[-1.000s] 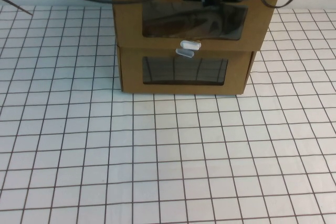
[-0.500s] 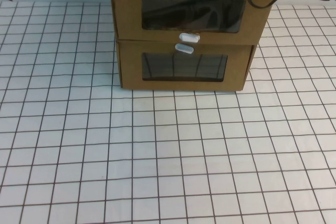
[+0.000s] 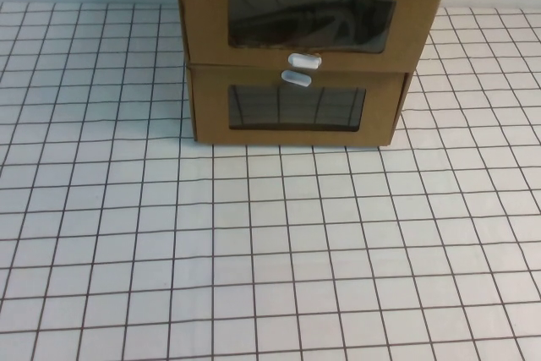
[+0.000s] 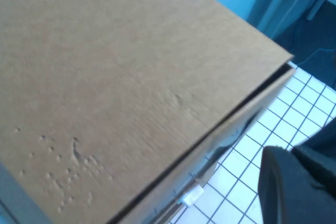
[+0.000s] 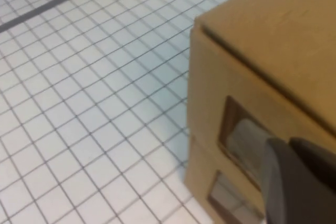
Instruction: Close the shoe box
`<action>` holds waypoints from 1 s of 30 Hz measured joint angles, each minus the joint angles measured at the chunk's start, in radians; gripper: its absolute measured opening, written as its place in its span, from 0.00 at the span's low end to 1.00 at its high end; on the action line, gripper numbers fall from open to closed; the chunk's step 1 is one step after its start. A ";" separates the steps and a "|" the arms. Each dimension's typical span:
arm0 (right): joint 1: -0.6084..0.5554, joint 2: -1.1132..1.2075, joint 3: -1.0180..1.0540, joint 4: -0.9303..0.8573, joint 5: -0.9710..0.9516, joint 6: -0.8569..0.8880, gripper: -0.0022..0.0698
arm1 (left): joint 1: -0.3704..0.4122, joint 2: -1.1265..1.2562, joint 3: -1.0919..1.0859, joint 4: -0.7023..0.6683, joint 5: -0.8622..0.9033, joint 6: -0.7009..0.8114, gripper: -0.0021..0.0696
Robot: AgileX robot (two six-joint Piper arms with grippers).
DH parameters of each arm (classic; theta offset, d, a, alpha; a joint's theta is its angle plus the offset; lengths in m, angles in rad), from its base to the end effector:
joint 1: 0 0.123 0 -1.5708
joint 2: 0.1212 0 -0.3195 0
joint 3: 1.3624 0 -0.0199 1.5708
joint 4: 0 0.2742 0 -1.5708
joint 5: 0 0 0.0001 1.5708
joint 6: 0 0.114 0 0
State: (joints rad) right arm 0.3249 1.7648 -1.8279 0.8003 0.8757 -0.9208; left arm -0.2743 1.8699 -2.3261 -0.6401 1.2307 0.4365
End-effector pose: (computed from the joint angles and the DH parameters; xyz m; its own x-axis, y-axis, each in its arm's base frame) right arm 0.4049 0.2027 0.4381 -0.2279 -0.3684 -0.9013 -0.8354 0.5494 -0.0133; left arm 0.3983 -0.1788 0.5193 -0.4146 0.2814 -0.8654 0.7612 0.6284 -0.1604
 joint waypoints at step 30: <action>0.000 -1.176 0.858 -0.461 -0.189 0.621 0.01 | 0.000 -1.114 1.072 0.161 -0.259 -0.052 0.02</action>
State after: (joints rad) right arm 0.3249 0.5888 -0.9701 0.3391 0.6866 -0.3002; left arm -0.2743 0.7556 -1.2540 -0.4790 0.9712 0.3845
